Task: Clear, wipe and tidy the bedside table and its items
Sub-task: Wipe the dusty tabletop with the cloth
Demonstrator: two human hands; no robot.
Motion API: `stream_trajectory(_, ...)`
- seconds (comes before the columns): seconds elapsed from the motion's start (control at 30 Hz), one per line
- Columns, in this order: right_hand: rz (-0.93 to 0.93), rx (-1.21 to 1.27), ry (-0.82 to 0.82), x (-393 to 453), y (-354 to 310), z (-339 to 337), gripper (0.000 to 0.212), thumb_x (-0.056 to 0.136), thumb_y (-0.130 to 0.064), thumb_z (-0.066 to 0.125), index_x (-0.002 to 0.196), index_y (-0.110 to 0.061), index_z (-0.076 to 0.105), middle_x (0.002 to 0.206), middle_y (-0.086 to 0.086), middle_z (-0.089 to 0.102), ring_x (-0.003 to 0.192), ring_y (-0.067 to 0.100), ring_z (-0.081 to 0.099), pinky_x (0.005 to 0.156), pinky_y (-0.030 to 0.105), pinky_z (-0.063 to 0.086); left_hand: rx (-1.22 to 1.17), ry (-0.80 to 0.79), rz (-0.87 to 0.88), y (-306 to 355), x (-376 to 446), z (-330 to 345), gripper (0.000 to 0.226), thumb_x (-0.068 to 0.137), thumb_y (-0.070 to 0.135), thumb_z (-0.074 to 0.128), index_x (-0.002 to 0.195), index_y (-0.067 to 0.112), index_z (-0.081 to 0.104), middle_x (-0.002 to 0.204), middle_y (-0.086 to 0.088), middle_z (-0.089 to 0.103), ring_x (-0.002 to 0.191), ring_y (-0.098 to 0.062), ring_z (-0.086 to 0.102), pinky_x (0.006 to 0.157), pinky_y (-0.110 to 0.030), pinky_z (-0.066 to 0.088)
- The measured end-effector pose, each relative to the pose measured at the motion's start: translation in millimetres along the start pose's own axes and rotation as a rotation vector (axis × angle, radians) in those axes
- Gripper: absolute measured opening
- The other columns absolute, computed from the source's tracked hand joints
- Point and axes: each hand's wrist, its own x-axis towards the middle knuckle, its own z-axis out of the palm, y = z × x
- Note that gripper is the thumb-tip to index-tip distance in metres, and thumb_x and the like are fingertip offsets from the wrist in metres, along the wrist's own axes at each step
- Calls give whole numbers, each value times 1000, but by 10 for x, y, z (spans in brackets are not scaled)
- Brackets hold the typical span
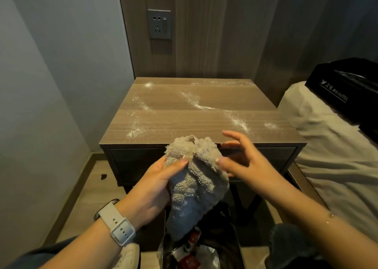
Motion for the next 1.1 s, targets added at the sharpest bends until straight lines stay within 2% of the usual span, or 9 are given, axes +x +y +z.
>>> stream_trajectory(0.1,-106,-155,-28,-57,44,222,95,66,-55,74,143,-55,18,138,-23,40,118,-8,49,93,19,46,-30,4,46,43,-49,-29,45,76,15,67,120,11,60,110,-10,72,95,-24,70,74,-35,56)
stream_trajectory(0.23,-204,-11,153,71,121,325,32,87,-16,66,118,-26,62,107,-11,69,100,6,64,82,27,53,-49,1,53,91,-96,-58,47,77,22,66,123,13,60,112,-9,71,100,-24,68,78,-38,52)
stream_trajectory(0.3,-174,166,191,100,56,318,15,90,-20,60,102,-17,69,95,2,72,89,16,68,71,29,56,-63,22,54,117,-98,-73,41,81,25,61,120,15,63,111,-8,72,95,-21,70,77,-36,51)
stream_trajectory(0.53,-14,437,125,136,-33,339,41,93,-36,47,99,-3,71,97,12,74,97,25,69,86,31,54,-82,26,38,153,-67,-157,30,92,21,51,115,11,66,114,-11,70,102,-23,67,90,-39,49)
stream_trajectory(0.67,3,429,146,167,18,349,32,95,-28,50,102,-2,68,99,30,65,81,24,63,74,32,49,-76,89,129,170,-72,-178,31,82,16,60,110,7,67,102,-10,73,85,-17,71,69,-28,55)
stream_trajectory(0.77,-19,417,144,145,-60,318,19,95,-14,51,101,-13,69,92,10,74,79,18,69,65,24,55,21,109,226,221,-101,-195,34,80,19,64,114,12,64,107,-4,73,92,-13,70,73,-25,56)
stream_trajectory(0.83,-45,372,190,134,-131,267,16,93,-14,55,99,-14,70,94,14,72,83,21,66,72,30,56,120,88,280,266,-149,-142,36,81,24,66,116,18,62,110,3,72,102,-8,67,85,-24,51)
stream_trajectory(0.93,-56,360,227,72,-297,171,18,92,-18,56,102,-10,68,98,18,71,88,25,68,79,36,55,224,40,339,318,-219,-2,24,82,23,66,106,19,65,99,7,74,96,-6,68,74,-14,49)
stream_trajectory(1.1,-89,252,264,99,-766,-183,19,93,-24,56,95,-12,70,85,-1,74,79,5,69,62,12,50,350,11,482,652,-181,311,16,93,16,56,105,19,67,95,5,75,89,-6,70,68,-12,50)
